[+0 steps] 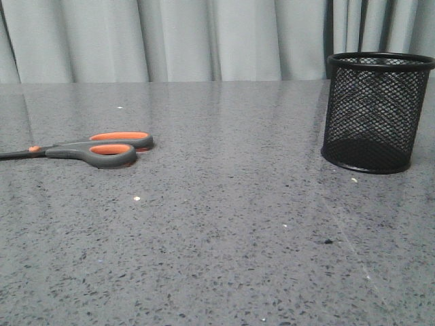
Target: Put scissors into bucket
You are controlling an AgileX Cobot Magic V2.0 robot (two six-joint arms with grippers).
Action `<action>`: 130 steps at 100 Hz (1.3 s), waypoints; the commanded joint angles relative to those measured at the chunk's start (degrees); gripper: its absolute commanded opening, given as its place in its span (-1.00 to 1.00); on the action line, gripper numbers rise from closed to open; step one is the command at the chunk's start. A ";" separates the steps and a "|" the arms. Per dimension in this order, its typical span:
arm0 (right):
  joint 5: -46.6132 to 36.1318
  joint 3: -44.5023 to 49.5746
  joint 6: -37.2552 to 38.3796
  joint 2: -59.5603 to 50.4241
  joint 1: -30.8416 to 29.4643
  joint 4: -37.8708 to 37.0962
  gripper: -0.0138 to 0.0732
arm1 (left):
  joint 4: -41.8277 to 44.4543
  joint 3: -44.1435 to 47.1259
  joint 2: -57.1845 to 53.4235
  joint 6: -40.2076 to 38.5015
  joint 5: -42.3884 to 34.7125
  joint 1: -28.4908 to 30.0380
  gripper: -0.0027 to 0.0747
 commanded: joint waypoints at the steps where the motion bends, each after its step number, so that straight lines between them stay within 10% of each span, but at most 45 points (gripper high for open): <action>1: -1.66 0.24 -0.21 -1.25 0.24 -0.90 -0.81 | 0.00 2.28 -1.37 -0.60 -3.28 0.15 -0.98; 105: -6.28 0.24 -0.21 -1.25 0.24 -0.12 -0.81 | -0.35 2.28 -1.37 -0.60 -4.75 0.15 -0.98; 130: -25.23 0.24 -0.21 -1.25 0.37 15.97 -0.81 | -32.57 2.28 -1.37 -0.60 -24.20 0.04 -0.98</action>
